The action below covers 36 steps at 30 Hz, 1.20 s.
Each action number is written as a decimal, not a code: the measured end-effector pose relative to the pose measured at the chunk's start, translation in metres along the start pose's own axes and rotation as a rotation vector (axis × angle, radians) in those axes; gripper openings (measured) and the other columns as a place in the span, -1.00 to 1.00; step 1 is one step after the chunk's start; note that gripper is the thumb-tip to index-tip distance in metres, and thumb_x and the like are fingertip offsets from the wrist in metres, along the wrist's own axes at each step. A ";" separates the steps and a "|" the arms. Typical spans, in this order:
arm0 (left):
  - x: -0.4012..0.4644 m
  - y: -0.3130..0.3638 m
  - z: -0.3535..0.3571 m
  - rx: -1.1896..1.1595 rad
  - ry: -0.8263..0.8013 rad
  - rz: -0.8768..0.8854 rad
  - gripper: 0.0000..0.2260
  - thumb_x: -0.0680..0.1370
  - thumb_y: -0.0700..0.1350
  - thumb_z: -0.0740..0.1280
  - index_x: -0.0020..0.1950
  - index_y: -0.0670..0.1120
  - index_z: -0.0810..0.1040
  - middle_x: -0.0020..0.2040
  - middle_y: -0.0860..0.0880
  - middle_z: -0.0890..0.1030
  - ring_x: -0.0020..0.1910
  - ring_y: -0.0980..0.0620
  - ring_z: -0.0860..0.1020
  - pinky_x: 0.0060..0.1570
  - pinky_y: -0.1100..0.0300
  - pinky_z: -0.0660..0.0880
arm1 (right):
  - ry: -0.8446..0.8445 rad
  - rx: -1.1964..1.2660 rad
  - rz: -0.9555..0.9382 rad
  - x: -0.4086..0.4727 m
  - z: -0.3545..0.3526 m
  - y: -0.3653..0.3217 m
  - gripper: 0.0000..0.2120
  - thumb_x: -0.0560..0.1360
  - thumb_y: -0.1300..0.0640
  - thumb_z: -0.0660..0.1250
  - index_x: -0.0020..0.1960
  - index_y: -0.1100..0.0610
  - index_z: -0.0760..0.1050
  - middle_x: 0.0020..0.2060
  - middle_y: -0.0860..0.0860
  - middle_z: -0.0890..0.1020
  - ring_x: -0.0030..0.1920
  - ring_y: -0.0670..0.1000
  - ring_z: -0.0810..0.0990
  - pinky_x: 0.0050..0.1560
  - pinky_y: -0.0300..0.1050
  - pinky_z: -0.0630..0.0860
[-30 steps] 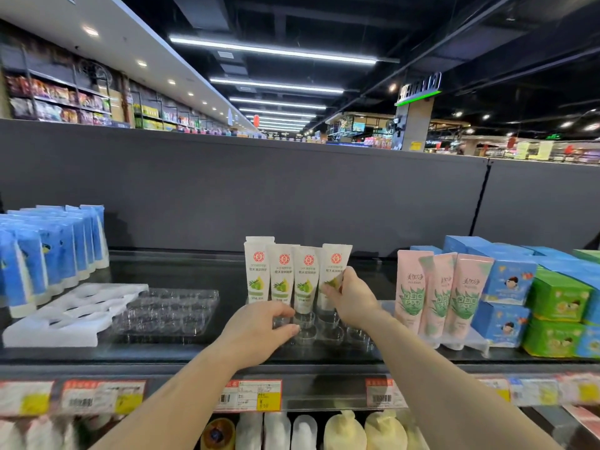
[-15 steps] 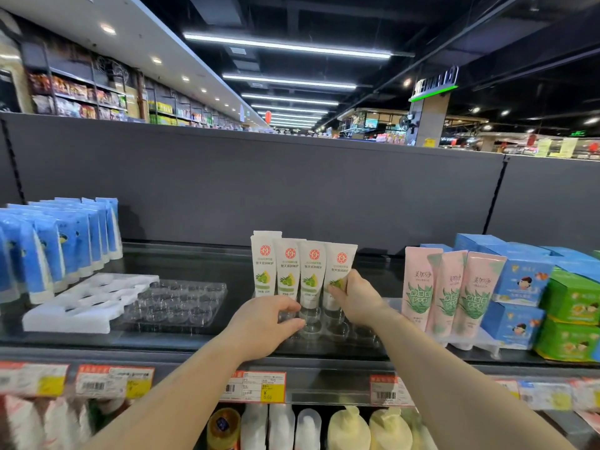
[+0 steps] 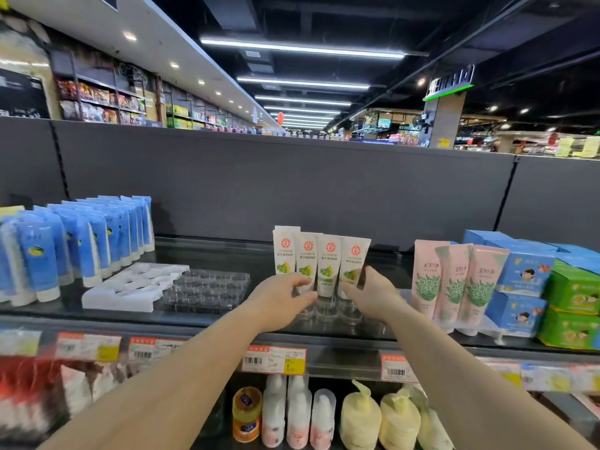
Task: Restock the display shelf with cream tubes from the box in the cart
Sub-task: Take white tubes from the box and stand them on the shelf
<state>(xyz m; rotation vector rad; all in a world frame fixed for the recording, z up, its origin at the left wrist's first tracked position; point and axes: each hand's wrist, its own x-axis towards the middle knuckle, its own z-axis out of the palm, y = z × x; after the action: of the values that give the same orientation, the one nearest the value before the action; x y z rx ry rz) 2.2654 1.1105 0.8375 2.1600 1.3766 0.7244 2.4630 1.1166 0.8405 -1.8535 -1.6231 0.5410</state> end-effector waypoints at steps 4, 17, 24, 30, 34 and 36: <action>-0.040 -0.006 -0.020 0.150 0.045 0.037 -0.58 0.61 0.07 0.22 0.45 -0.01 0.36 0.42 0.01 0.43 0.39 0.03 0.38 0.34 0.06 0.34 | -0.021 -0.105 -0.046 -0.038 0.013 -0.021 -0.57 0.61 -0.05 0.17 0.42 0.07 0.29 0.31 0.04 0.49 0.16 0.07 0.51 -0.02 -0.13 0.40; -0.312 -0.178 -0.180 0.647 0.143 -0.394 -0.42 0.57 0.31 0.04 0.55 0.15 0.10 0.59 0.03 0.04 0.56 -0.11 -0.01 0.48 -0.12 -0.05 | -0.252 -0.425 -0.430 -0.218 0.246 -0.237 -0.42 0.60 -0.22 0.05 0.54 0.00 0.10 0.54 0.05 0.14 0.54 0.18 0.01 0.49 0.21 0.02; -0.495 -0.262 -0.283 0.757 0.242 -0.761 -0.42 0.56 0.31 0.07 0.53 0.10 0.14 0.57 -0.01 0.12 0.54 -0.14 0.08 0.48 -0.17 0.05 | -0.517 -0.393 -0.716 -0.322 0.394 -0.387 -0.37 0.60 -0.23 0.03 0.57 0.00 -0.01 0.57 0.05 0.02 0.55 0.16 -0.10 0.51 0.18 -0.06; -0.608 -0.325 -0.323 0.735 0.335 -1.017 -0.43 0.56 0.31 0.09 0.53 0.14 0.15 0.56 0.03 0.16 0.54 -0.13 0.09 0.46 -0.17 0.05 | -0.620 -0.400 -0.915 -0.395 0.500 -0.469 -0.36 0.56 -0.29 0.08 0.54 -0.04 0.08 0.53 0.04 0.16 0.53 0.18 0.02 0.47 0.26 0.06; -0.645 -0.370 -0.345 0.706 0.349 -1.116 -0.42 0.57 0.30 0.08 0.54 0.13 0.11 0.58 0.02 0.10 0.55 -0.13 0.05 0.48 -0.17 0.01 | -0.648 -0.372 -0.997 -0.413 0.560 -0.505 -0.38 0.56 -0.27 0.09 0.53 -0.01 0.12 0.54 0.05 0.14 0.54 0.16 0.02 0.48 0.21 0.04; -0.654 -0.393 -0.358 0.669 0.358 -1.148 -0.42 0.58 0.29 0.07 0.56 0.13 0.06 0.59 0.03 0.04 0.56 -0.11 -0.02 0.50 -0.14 -0.06 | -0.688 -0.348 -1.001 -0.415 0.591 -0.523 -0.37 0.58 -0.25 0.09 0.55 -0.01 0.08 0.55 0.05 0.10 0.55 0.16 -0.03 0.49 0.21 -0.03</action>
<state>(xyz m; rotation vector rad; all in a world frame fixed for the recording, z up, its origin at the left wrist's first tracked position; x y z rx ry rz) 1.5357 0.6996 0.7370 1.1724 2.9158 0.1684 1.6213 0.8464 0.7257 -0.8068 -2.9377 0.4556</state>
